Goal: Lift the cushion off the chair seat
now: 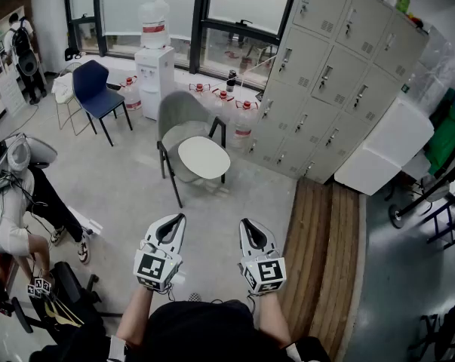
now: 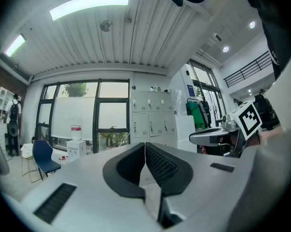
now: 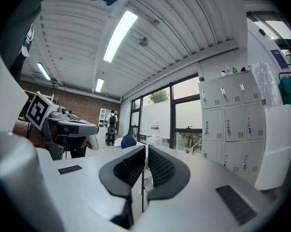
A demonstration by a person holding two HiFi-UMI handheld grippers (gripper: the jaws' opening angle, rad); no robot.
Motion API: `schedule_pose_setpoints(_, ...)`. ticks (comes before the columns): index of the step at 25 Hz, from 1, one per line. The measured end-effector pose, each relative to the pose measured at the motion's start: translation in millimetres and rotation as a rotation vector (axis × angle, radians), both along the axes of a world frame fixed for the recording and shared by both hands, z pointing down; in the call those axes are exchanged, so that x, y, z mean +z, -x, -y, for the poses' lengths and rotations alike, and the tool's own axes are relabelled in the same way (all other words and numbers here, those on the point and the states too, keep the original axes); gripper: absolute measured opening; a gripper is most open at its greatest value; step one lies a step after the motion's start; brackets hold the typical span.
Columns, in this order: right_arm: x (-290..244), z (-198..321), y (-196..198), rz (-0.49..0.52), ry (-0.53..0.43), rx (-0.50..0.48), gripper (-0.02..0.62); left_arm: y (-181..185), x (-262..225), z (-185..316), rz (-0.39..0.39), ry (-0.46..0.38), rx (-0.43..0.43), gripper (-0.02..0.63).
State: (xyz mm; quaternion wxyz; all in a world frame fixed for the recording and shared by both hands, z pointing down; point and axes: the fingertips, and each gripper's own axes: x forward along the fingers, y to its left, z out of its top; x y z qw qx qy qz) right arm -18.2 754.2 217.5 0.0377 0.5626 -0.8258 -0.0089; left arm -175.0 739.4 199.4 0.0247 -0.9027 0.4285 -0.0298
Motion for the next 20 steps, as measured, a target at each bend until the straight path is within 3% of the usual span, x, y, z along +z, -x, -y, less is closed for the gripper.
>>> schedule_pose_setpoints(20, 17, 17, 35, 0.009, 0.052, 0.035, 0.042, 36, 19, 14, -0.006, 0.032, 0.019, 0.02)
